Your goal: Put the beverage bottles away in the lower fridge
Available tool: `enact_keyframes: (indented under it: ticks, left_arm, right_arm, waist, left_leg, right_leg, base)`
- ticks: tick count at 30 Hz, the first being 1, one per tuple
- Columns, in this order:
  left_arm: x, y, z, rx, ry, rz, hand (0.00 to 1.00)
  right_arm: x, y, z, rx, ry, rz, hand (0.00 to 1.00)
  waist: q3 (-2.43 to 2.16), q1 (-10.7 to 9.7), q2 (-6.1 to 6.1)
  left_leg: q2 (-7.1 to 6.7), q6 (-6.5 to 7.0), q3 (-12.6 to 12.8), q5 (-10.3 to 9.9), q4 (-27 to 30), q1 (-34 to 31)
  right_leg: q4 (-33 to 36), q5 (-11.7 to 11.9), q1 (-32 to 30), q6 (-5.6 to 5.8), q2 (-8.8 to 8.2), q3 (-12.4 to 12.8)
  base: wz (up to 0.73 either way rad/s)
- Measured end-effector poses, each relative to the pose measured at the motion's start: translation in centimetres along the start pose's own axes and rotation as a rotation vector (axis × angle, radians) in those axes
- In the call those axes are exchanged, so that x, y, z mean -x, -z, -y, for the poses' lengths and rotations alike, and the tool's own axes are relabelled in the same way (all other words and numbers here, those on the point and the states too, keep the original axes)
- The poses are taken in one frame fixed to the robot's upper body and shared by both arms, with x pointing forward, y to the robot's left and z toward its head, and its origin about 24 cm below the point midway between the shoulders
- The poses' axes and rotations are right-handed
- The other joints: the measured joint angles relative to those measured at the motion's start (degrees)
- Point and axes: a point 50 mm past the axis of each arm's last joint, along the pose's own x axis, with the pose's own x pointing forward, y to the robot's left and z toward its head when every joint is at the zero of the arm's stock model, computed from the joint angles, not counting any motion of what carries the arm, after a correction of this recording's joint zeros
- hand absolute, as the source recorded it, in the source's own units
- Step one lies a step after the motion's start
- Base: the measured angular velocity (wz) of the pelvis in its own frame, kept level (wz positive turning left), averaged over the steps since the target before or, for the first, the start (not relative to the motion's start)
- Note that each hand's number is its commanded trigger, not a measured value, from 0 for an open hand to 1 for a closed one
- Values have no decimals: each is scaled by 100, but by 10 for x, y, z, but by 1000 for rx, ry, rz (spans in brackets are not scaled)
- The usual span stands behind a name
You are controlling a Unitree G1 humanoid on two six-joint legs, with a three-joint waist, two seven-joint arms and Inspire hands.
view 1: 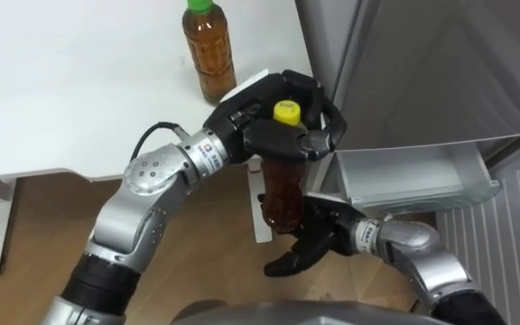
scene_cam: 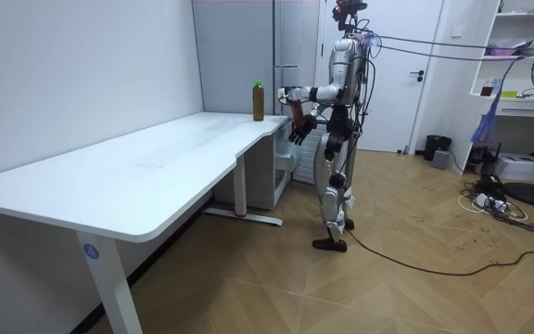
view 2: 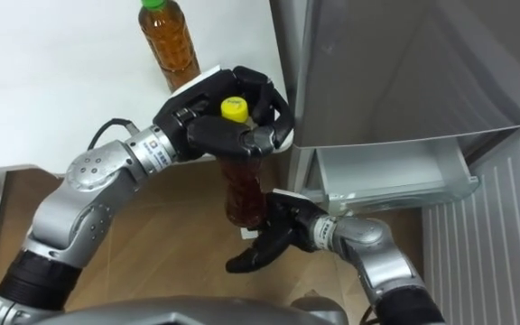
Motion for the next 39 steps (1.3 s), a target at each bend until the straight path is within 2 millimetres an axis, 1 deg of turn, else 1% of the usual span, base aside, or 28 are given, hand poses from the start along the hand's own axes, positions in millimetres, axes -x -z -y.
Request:
enact_keyframes:
  ticks: [3,5,7,10,15,21,24,25,26,30,34,39]
  left_arm:
    - [0,5,-1,12,-3,-19,100]
    - [0,11,0,21,-2,-41,100]
    - [-1,19,2,36,7,-73,100]
    - [-1,23,6,33,22,-93,100]
    - [0,26,7,29,25,-109,100]
    - [7,35,9,58,11,-131,100]
    - [7,36,9,58,10,-131,100]
    - [7,36,8,56,10,-128,100]
    - [7,35,8,55,9,-127,100]
    - [7,36,8,52,7,-120,100]
    - [9,41,6,59,-1,-136,100]
    - [10,43,5,64,-9,-143,100]
  right_arm:
    - [0,0,0,-1,-1,0,0]
    - [1,-5,0,12,-5,16,0]
    - [1,-16,-2,26,-21,66,0]
    - [1,-24,-1,-13,-37,129,0]
    - [0,-25,-2,-37,-43,153,0]
    - [0,-26,-3,-40,-47,158,0]
    - [0,-26,-3,-39,-48,165,0]
    - [0,-27,-3,-45,-50,171,91]
    - [0,-27,-3,-51,-52,176,100]
    - [0,-28,-4,-61,-56,188,100]
    - [-1,-26,-7,-49,-83,172,100]
    - [-2,-25,-8,-35,-101,163,100]
  waist:
    - [-2,-2,3]
    - [-6,-5,12]
    - [-7,-7,15]
    - [-9,-40,18]
    - [-9,-47,17]
    - [-9,-53,18]
    - [-8,-35,15]
    - [-7,-32,13]
    - [-6,-32,12]
    - [9,-36,-12]
    - [27,-36,-51]
    - [26,-39,-59]
  left_leg:
    - [1,0,-2,0,16,-11]
    - [2,0,-4,0,38,-29]
    - [3,0,-13,0,43,-34]
    - [4,0,-29,0,65,-59]
    - [3,0,-25,0,69,-66]
    - [5,0,-17,-1,49,-67]
    - [5,0,-9,-1,46,-64]
    - [5,0,-1,-1,46,-63]
    - [5,0,3,-1,46,-63]
    - [5,0,13,-1,47,-60]
    - [5,0,12,-1,52,-67]
    - [6,1,8,-2,51,-80]
  right_leg:
    - [3,0,-3,0,1,-1]
    - [13,0,-15,0,0,-1]
    - [22,0,-17,0,0,-12]
    - [24,0,-14,0,0,-37]
    - [20,0,-15,0,0,-40]
    - [11,0,-25,0,0,-51]
    - [10,0,-25,0,-2,-53]
    - [10,0,-23,0,-4,-54]
    - [10,0,-23,0,-4,-55]
    - [7,0,-18,0,-5,-54]
    - [8,0,-20,0,-4,-52]
    - [9,0,-30,0,-3,-53]
  base:
    - [0]
    - [0]
    - [0]
    - [5]
    - [0]
    - [0]
    - [0]
    - [0]
    - [0]
    - [0]
    - [0]
    - [0]
